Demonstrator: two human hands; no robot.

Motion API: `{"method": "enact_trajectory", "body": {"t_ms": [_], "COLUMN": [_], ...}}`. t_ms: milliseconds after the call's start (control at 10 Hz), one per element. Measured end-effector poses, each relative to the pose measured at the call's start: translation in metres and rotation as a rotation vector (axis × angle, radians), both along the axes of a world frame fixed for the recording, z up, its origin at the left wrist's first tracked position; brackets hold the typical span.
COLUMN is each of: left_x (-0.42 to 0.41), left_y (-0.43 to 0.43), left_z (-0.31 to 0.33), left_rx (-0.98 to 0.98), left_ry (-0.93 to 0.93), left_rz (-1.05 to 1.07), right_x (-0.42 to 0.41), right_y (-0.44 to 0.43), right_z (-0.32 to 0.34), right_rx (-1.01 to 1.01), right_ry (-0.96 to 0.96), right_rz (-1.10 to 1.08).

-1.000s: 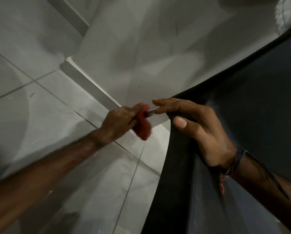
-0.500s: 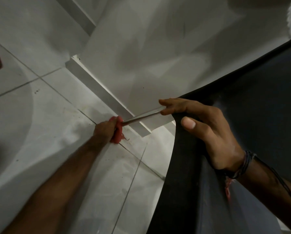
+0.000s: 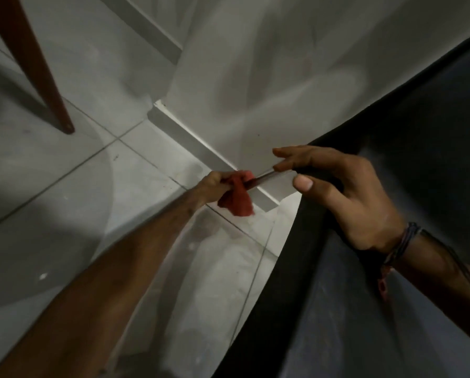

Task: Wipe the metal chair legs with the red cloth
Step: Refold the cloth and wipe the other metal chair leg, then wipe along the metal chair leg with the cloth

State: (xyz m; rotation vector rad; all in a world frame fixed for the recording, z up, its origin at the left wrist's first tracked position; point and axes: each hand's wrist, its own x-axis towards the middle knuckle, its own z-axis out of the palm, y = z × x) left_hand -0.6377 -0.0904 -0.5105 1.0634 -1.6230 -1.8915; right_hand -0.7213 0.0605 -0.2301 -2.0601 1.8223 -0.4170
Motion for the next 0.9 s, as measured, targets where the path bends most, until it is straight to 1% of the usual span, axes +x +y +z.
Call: {"method": "enact_trajectory", "body": {"t_ms": [100, 200, 300, 400, 500, 600, 700, 800, 900], "left_x": [0.026, 0.062, 0.093, 0.133, 0.193, 0.241, 0.29, 0.373, 0.462], "left_y": [0.012, 0.035, 0.057, 0.093, 0.133, 0.166, 0.183, 0.176, 0.141], "left_z": [0.033, 0.073, 0.128, 0.174, 0.238, 0.314, 0.383, 0.468, 0.509], "left_rx": [0.239, 0.534, 0.362, 0.377, 0.571, 0.742, 0.611, 0.008, -0.734], "left_ry": [0.163, 0.268, 0.16, 0.222, 0.397, 0.447, 0.393, 0.244, -0.513], "left_rz": [0.129, 0.304, 0.299, 0.344, 0.473, 0.463, 0.617, 1.06, 1.121], "right_x": [0.004, 0.006, 0.007, 0.005, 0.009, 0.021, 0.031, 0.069, 0.106], "right_y": [0.001, 0.002, 0.003, 0.004, 0.007, 0.017, 0.042, 0.091, 0.143], "right_z": [0.003, 0.007, 0.011, 0.012, 0.018, 0.031, 0.031, 0.047, 0.067], "right_rx": [-0.022, -0.035, -0.036, 0.01, 0.064, 0.055, 0.092, 0.195, 0.202], "right_ry": [0.006, 0.003, 0.03, 0.091, 0.182, 0.327, 0.361, 0.258, 0.14], "right_rz": [0.0, -0.003, 0.013, 0.012, 0.016, -0.027, -0.14, -0.189, -0.214]}}
